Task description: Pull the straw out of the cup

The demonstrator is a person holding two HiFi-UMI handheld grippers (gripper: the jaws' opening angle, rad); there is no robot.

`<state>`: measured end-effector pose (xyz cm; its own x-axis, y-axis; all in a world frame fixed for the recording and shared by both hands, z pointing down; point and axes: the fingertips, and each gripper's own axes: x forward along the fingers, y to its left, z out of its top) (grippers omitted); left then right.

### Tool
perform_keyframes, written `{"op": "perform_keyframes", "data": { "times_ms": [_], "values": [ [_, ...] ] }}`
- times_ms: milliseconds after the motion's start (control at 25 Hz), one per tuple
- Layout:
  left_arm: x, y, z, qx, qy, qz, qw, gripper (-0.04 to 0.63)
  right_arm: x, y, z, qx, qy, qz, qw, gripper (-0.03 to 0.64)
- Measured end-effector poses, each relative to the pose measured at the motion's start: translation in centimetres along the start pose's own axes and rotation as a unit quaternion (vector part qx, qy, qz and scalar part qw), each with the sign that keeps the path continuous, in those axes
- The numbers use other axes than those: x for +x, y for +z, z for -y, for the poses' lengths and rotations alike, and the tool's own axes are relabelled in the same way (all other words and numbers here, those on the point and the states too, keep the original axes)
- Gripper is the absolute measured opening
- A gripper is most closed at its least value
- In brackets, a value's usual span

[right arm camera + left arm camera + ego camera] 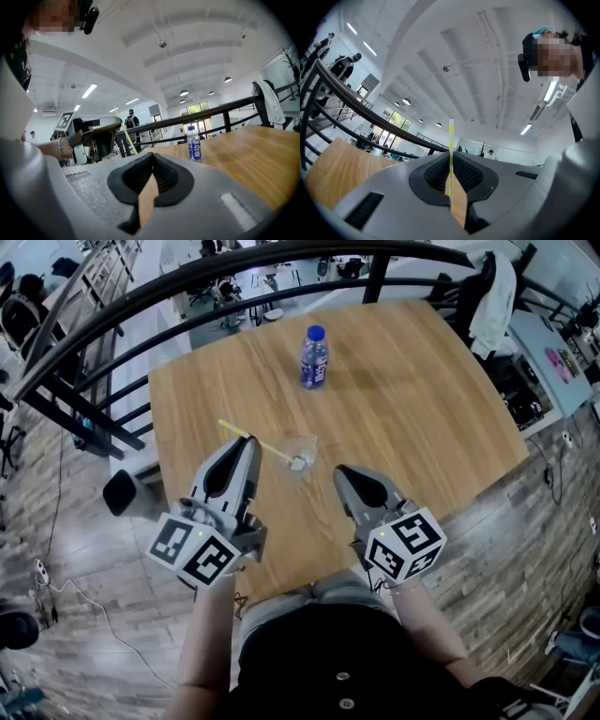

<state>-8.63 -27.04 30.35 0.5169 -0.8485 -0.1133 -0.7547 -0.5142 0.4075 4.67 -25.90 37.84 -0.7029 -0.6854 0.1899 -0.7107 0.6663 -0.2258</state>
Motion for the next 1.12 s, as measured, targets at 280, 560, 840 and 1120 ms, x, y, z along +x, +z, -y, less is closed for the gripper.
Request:
{"op": "perform_keyframes", "data": {
  "times_ms": [280,560,840,1120],
  "values": [
    [-0.9,-1.4,1.2,-0.026,-0.015,0.005,0.9995,0.035,-0.2,1.9,0.3,0.016,0.006,0.038,0.999,-0.002],
    [-2.0,-2.8,1.3,-0.036,-0.014,0.001,0.9992,0.035,0.2,1.6,-0.5,0.022,0.019,0.044,0.999,-0.002],
    [-2.4,-4.3,0.7,-0.036,-0.002,-0.021,0.9991,0.035,0.6,1.1,-0.1,0.024,0.028,0.036,0.999,-0.002],
    [-2.4,-5.0,0.0,-0.041,0.007,-0.030,0.9987,0.035,1.1,0.6,-0.1,0.022,0.031,0.027,0.999,-0.003]
  ]
}}
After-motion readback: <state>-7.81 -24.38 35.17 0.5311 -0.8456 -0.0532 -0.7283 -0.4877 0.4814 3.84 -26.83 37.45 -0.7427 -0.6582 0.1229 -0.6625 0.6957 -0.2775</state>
